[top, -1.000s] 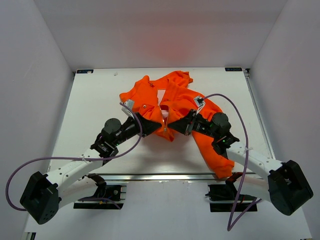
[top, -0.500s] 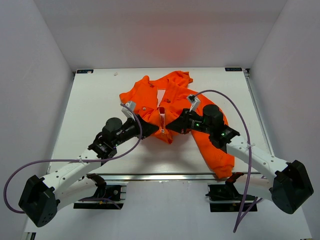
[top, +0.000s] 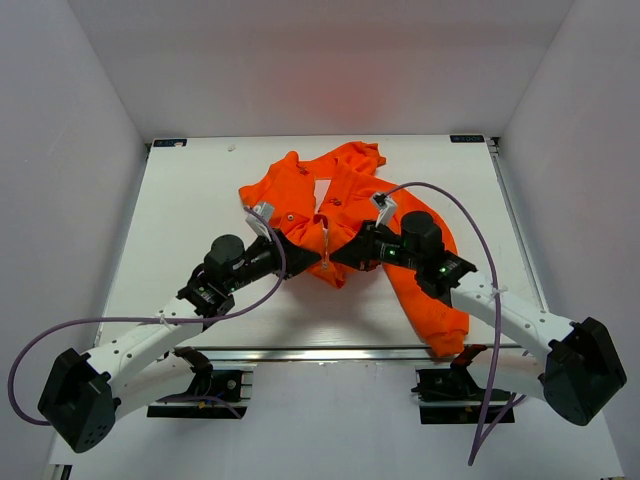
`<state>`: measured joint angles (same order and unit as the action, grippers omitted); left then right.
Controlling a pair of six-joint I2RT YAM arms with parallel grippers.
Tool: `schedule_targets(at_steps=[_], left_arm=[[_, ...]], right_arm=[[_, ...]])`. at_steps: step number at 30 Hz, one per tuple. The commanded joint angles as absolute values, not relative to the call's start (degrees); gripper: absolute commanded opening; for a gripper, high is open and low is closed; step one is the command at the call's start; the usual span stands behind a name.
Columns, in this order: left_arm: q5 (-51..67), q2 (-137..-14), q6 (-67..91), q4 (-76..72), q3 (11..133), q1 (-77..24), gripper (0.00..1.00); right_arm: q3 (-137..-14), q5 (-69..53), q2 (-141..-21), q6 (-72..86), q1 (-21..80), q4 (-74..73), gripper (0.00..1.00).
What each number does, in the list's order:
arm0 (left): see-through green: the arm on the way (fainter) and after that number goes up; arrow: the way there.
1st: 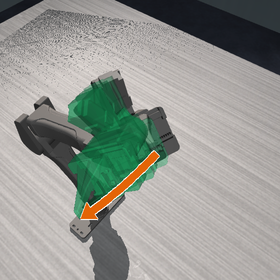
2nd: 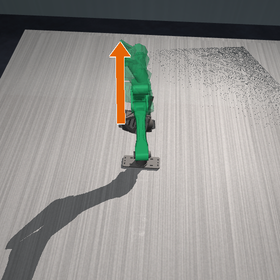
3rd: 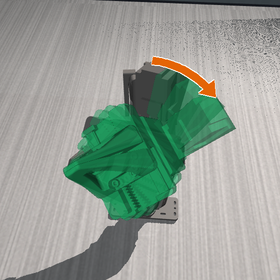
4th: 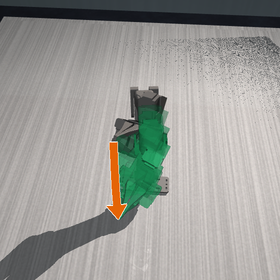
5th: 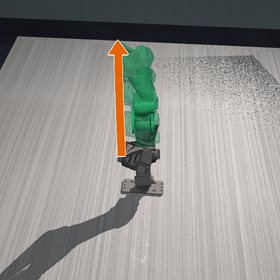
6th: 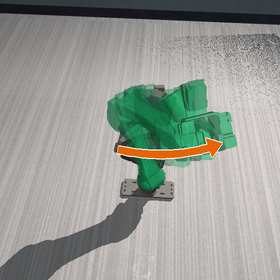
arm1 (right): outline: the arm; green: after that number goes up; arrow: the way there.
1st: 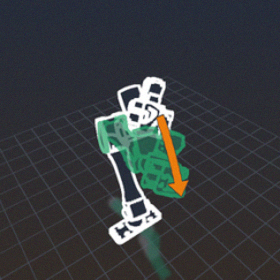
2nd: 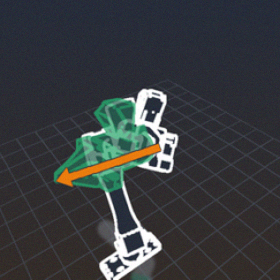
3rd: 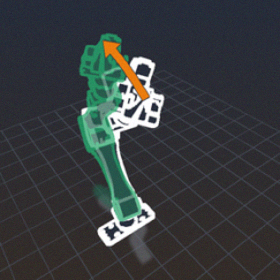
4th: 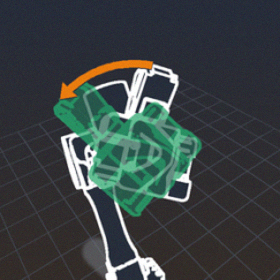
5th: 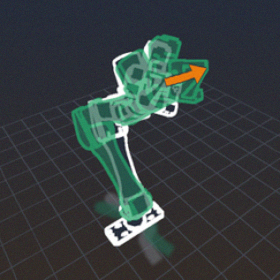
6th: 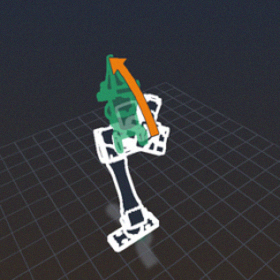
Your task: Zip up the jacket
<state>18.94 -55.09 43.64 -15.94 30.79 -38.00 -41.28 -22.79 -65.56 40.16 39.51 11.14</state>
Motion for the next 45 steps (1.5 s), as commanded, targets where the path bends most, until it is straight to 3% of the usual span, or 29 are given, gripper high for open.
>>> schedule_targets(at_steps=[1,7,29,34,35,39,41,45], left_arm=[[22.94,-54.40,44.65,-21.27,30.76,-38.32,0.00],[25.05,-54.41,45.79,-20.13,30.32,-38.32,0.00],[28.39,-53.70,47.72,-24.44,28.21,-38.41,0.00],[27.69,-54.31,47.81,-22.50,28.92,-38.41,0.39],[27.51,-54.58,47.90,-22.24,28.92,-38.32,0.53],[27.86,-56.25,49.56,-24.07,28.30,-38.32,0.58],[28.65,-57.56,50.36,-25.92,27.86,-38.32,0.52],[29.18,-58.71,51.42,-26.98,27.69,-38.32,0.50]], right_arm=[[-38.85,-21.71,-62.85,41.04,39.81,19.94,0.00],[-34.98,-20.66,-59.16,41.84,39.81,28.47,0.00],[-35.16,-18.72,-58.98,42.89,39.73,28.48,0.00],[-34.72,-20.56,-58.10,42.63,39.81,28.39,0.00],[-34.54,-20.91,-58.01,42.71,39.81,28.48,0.00],[-32.44,-22.23,-58.09,45.34,39.81,30.23,0.00],[-31.56,-22.67,-58.27,46.31,39.90,31.99,0.00],[-31.81,-22.94,-58.89,45.88,39.90,30.94,0.00]])
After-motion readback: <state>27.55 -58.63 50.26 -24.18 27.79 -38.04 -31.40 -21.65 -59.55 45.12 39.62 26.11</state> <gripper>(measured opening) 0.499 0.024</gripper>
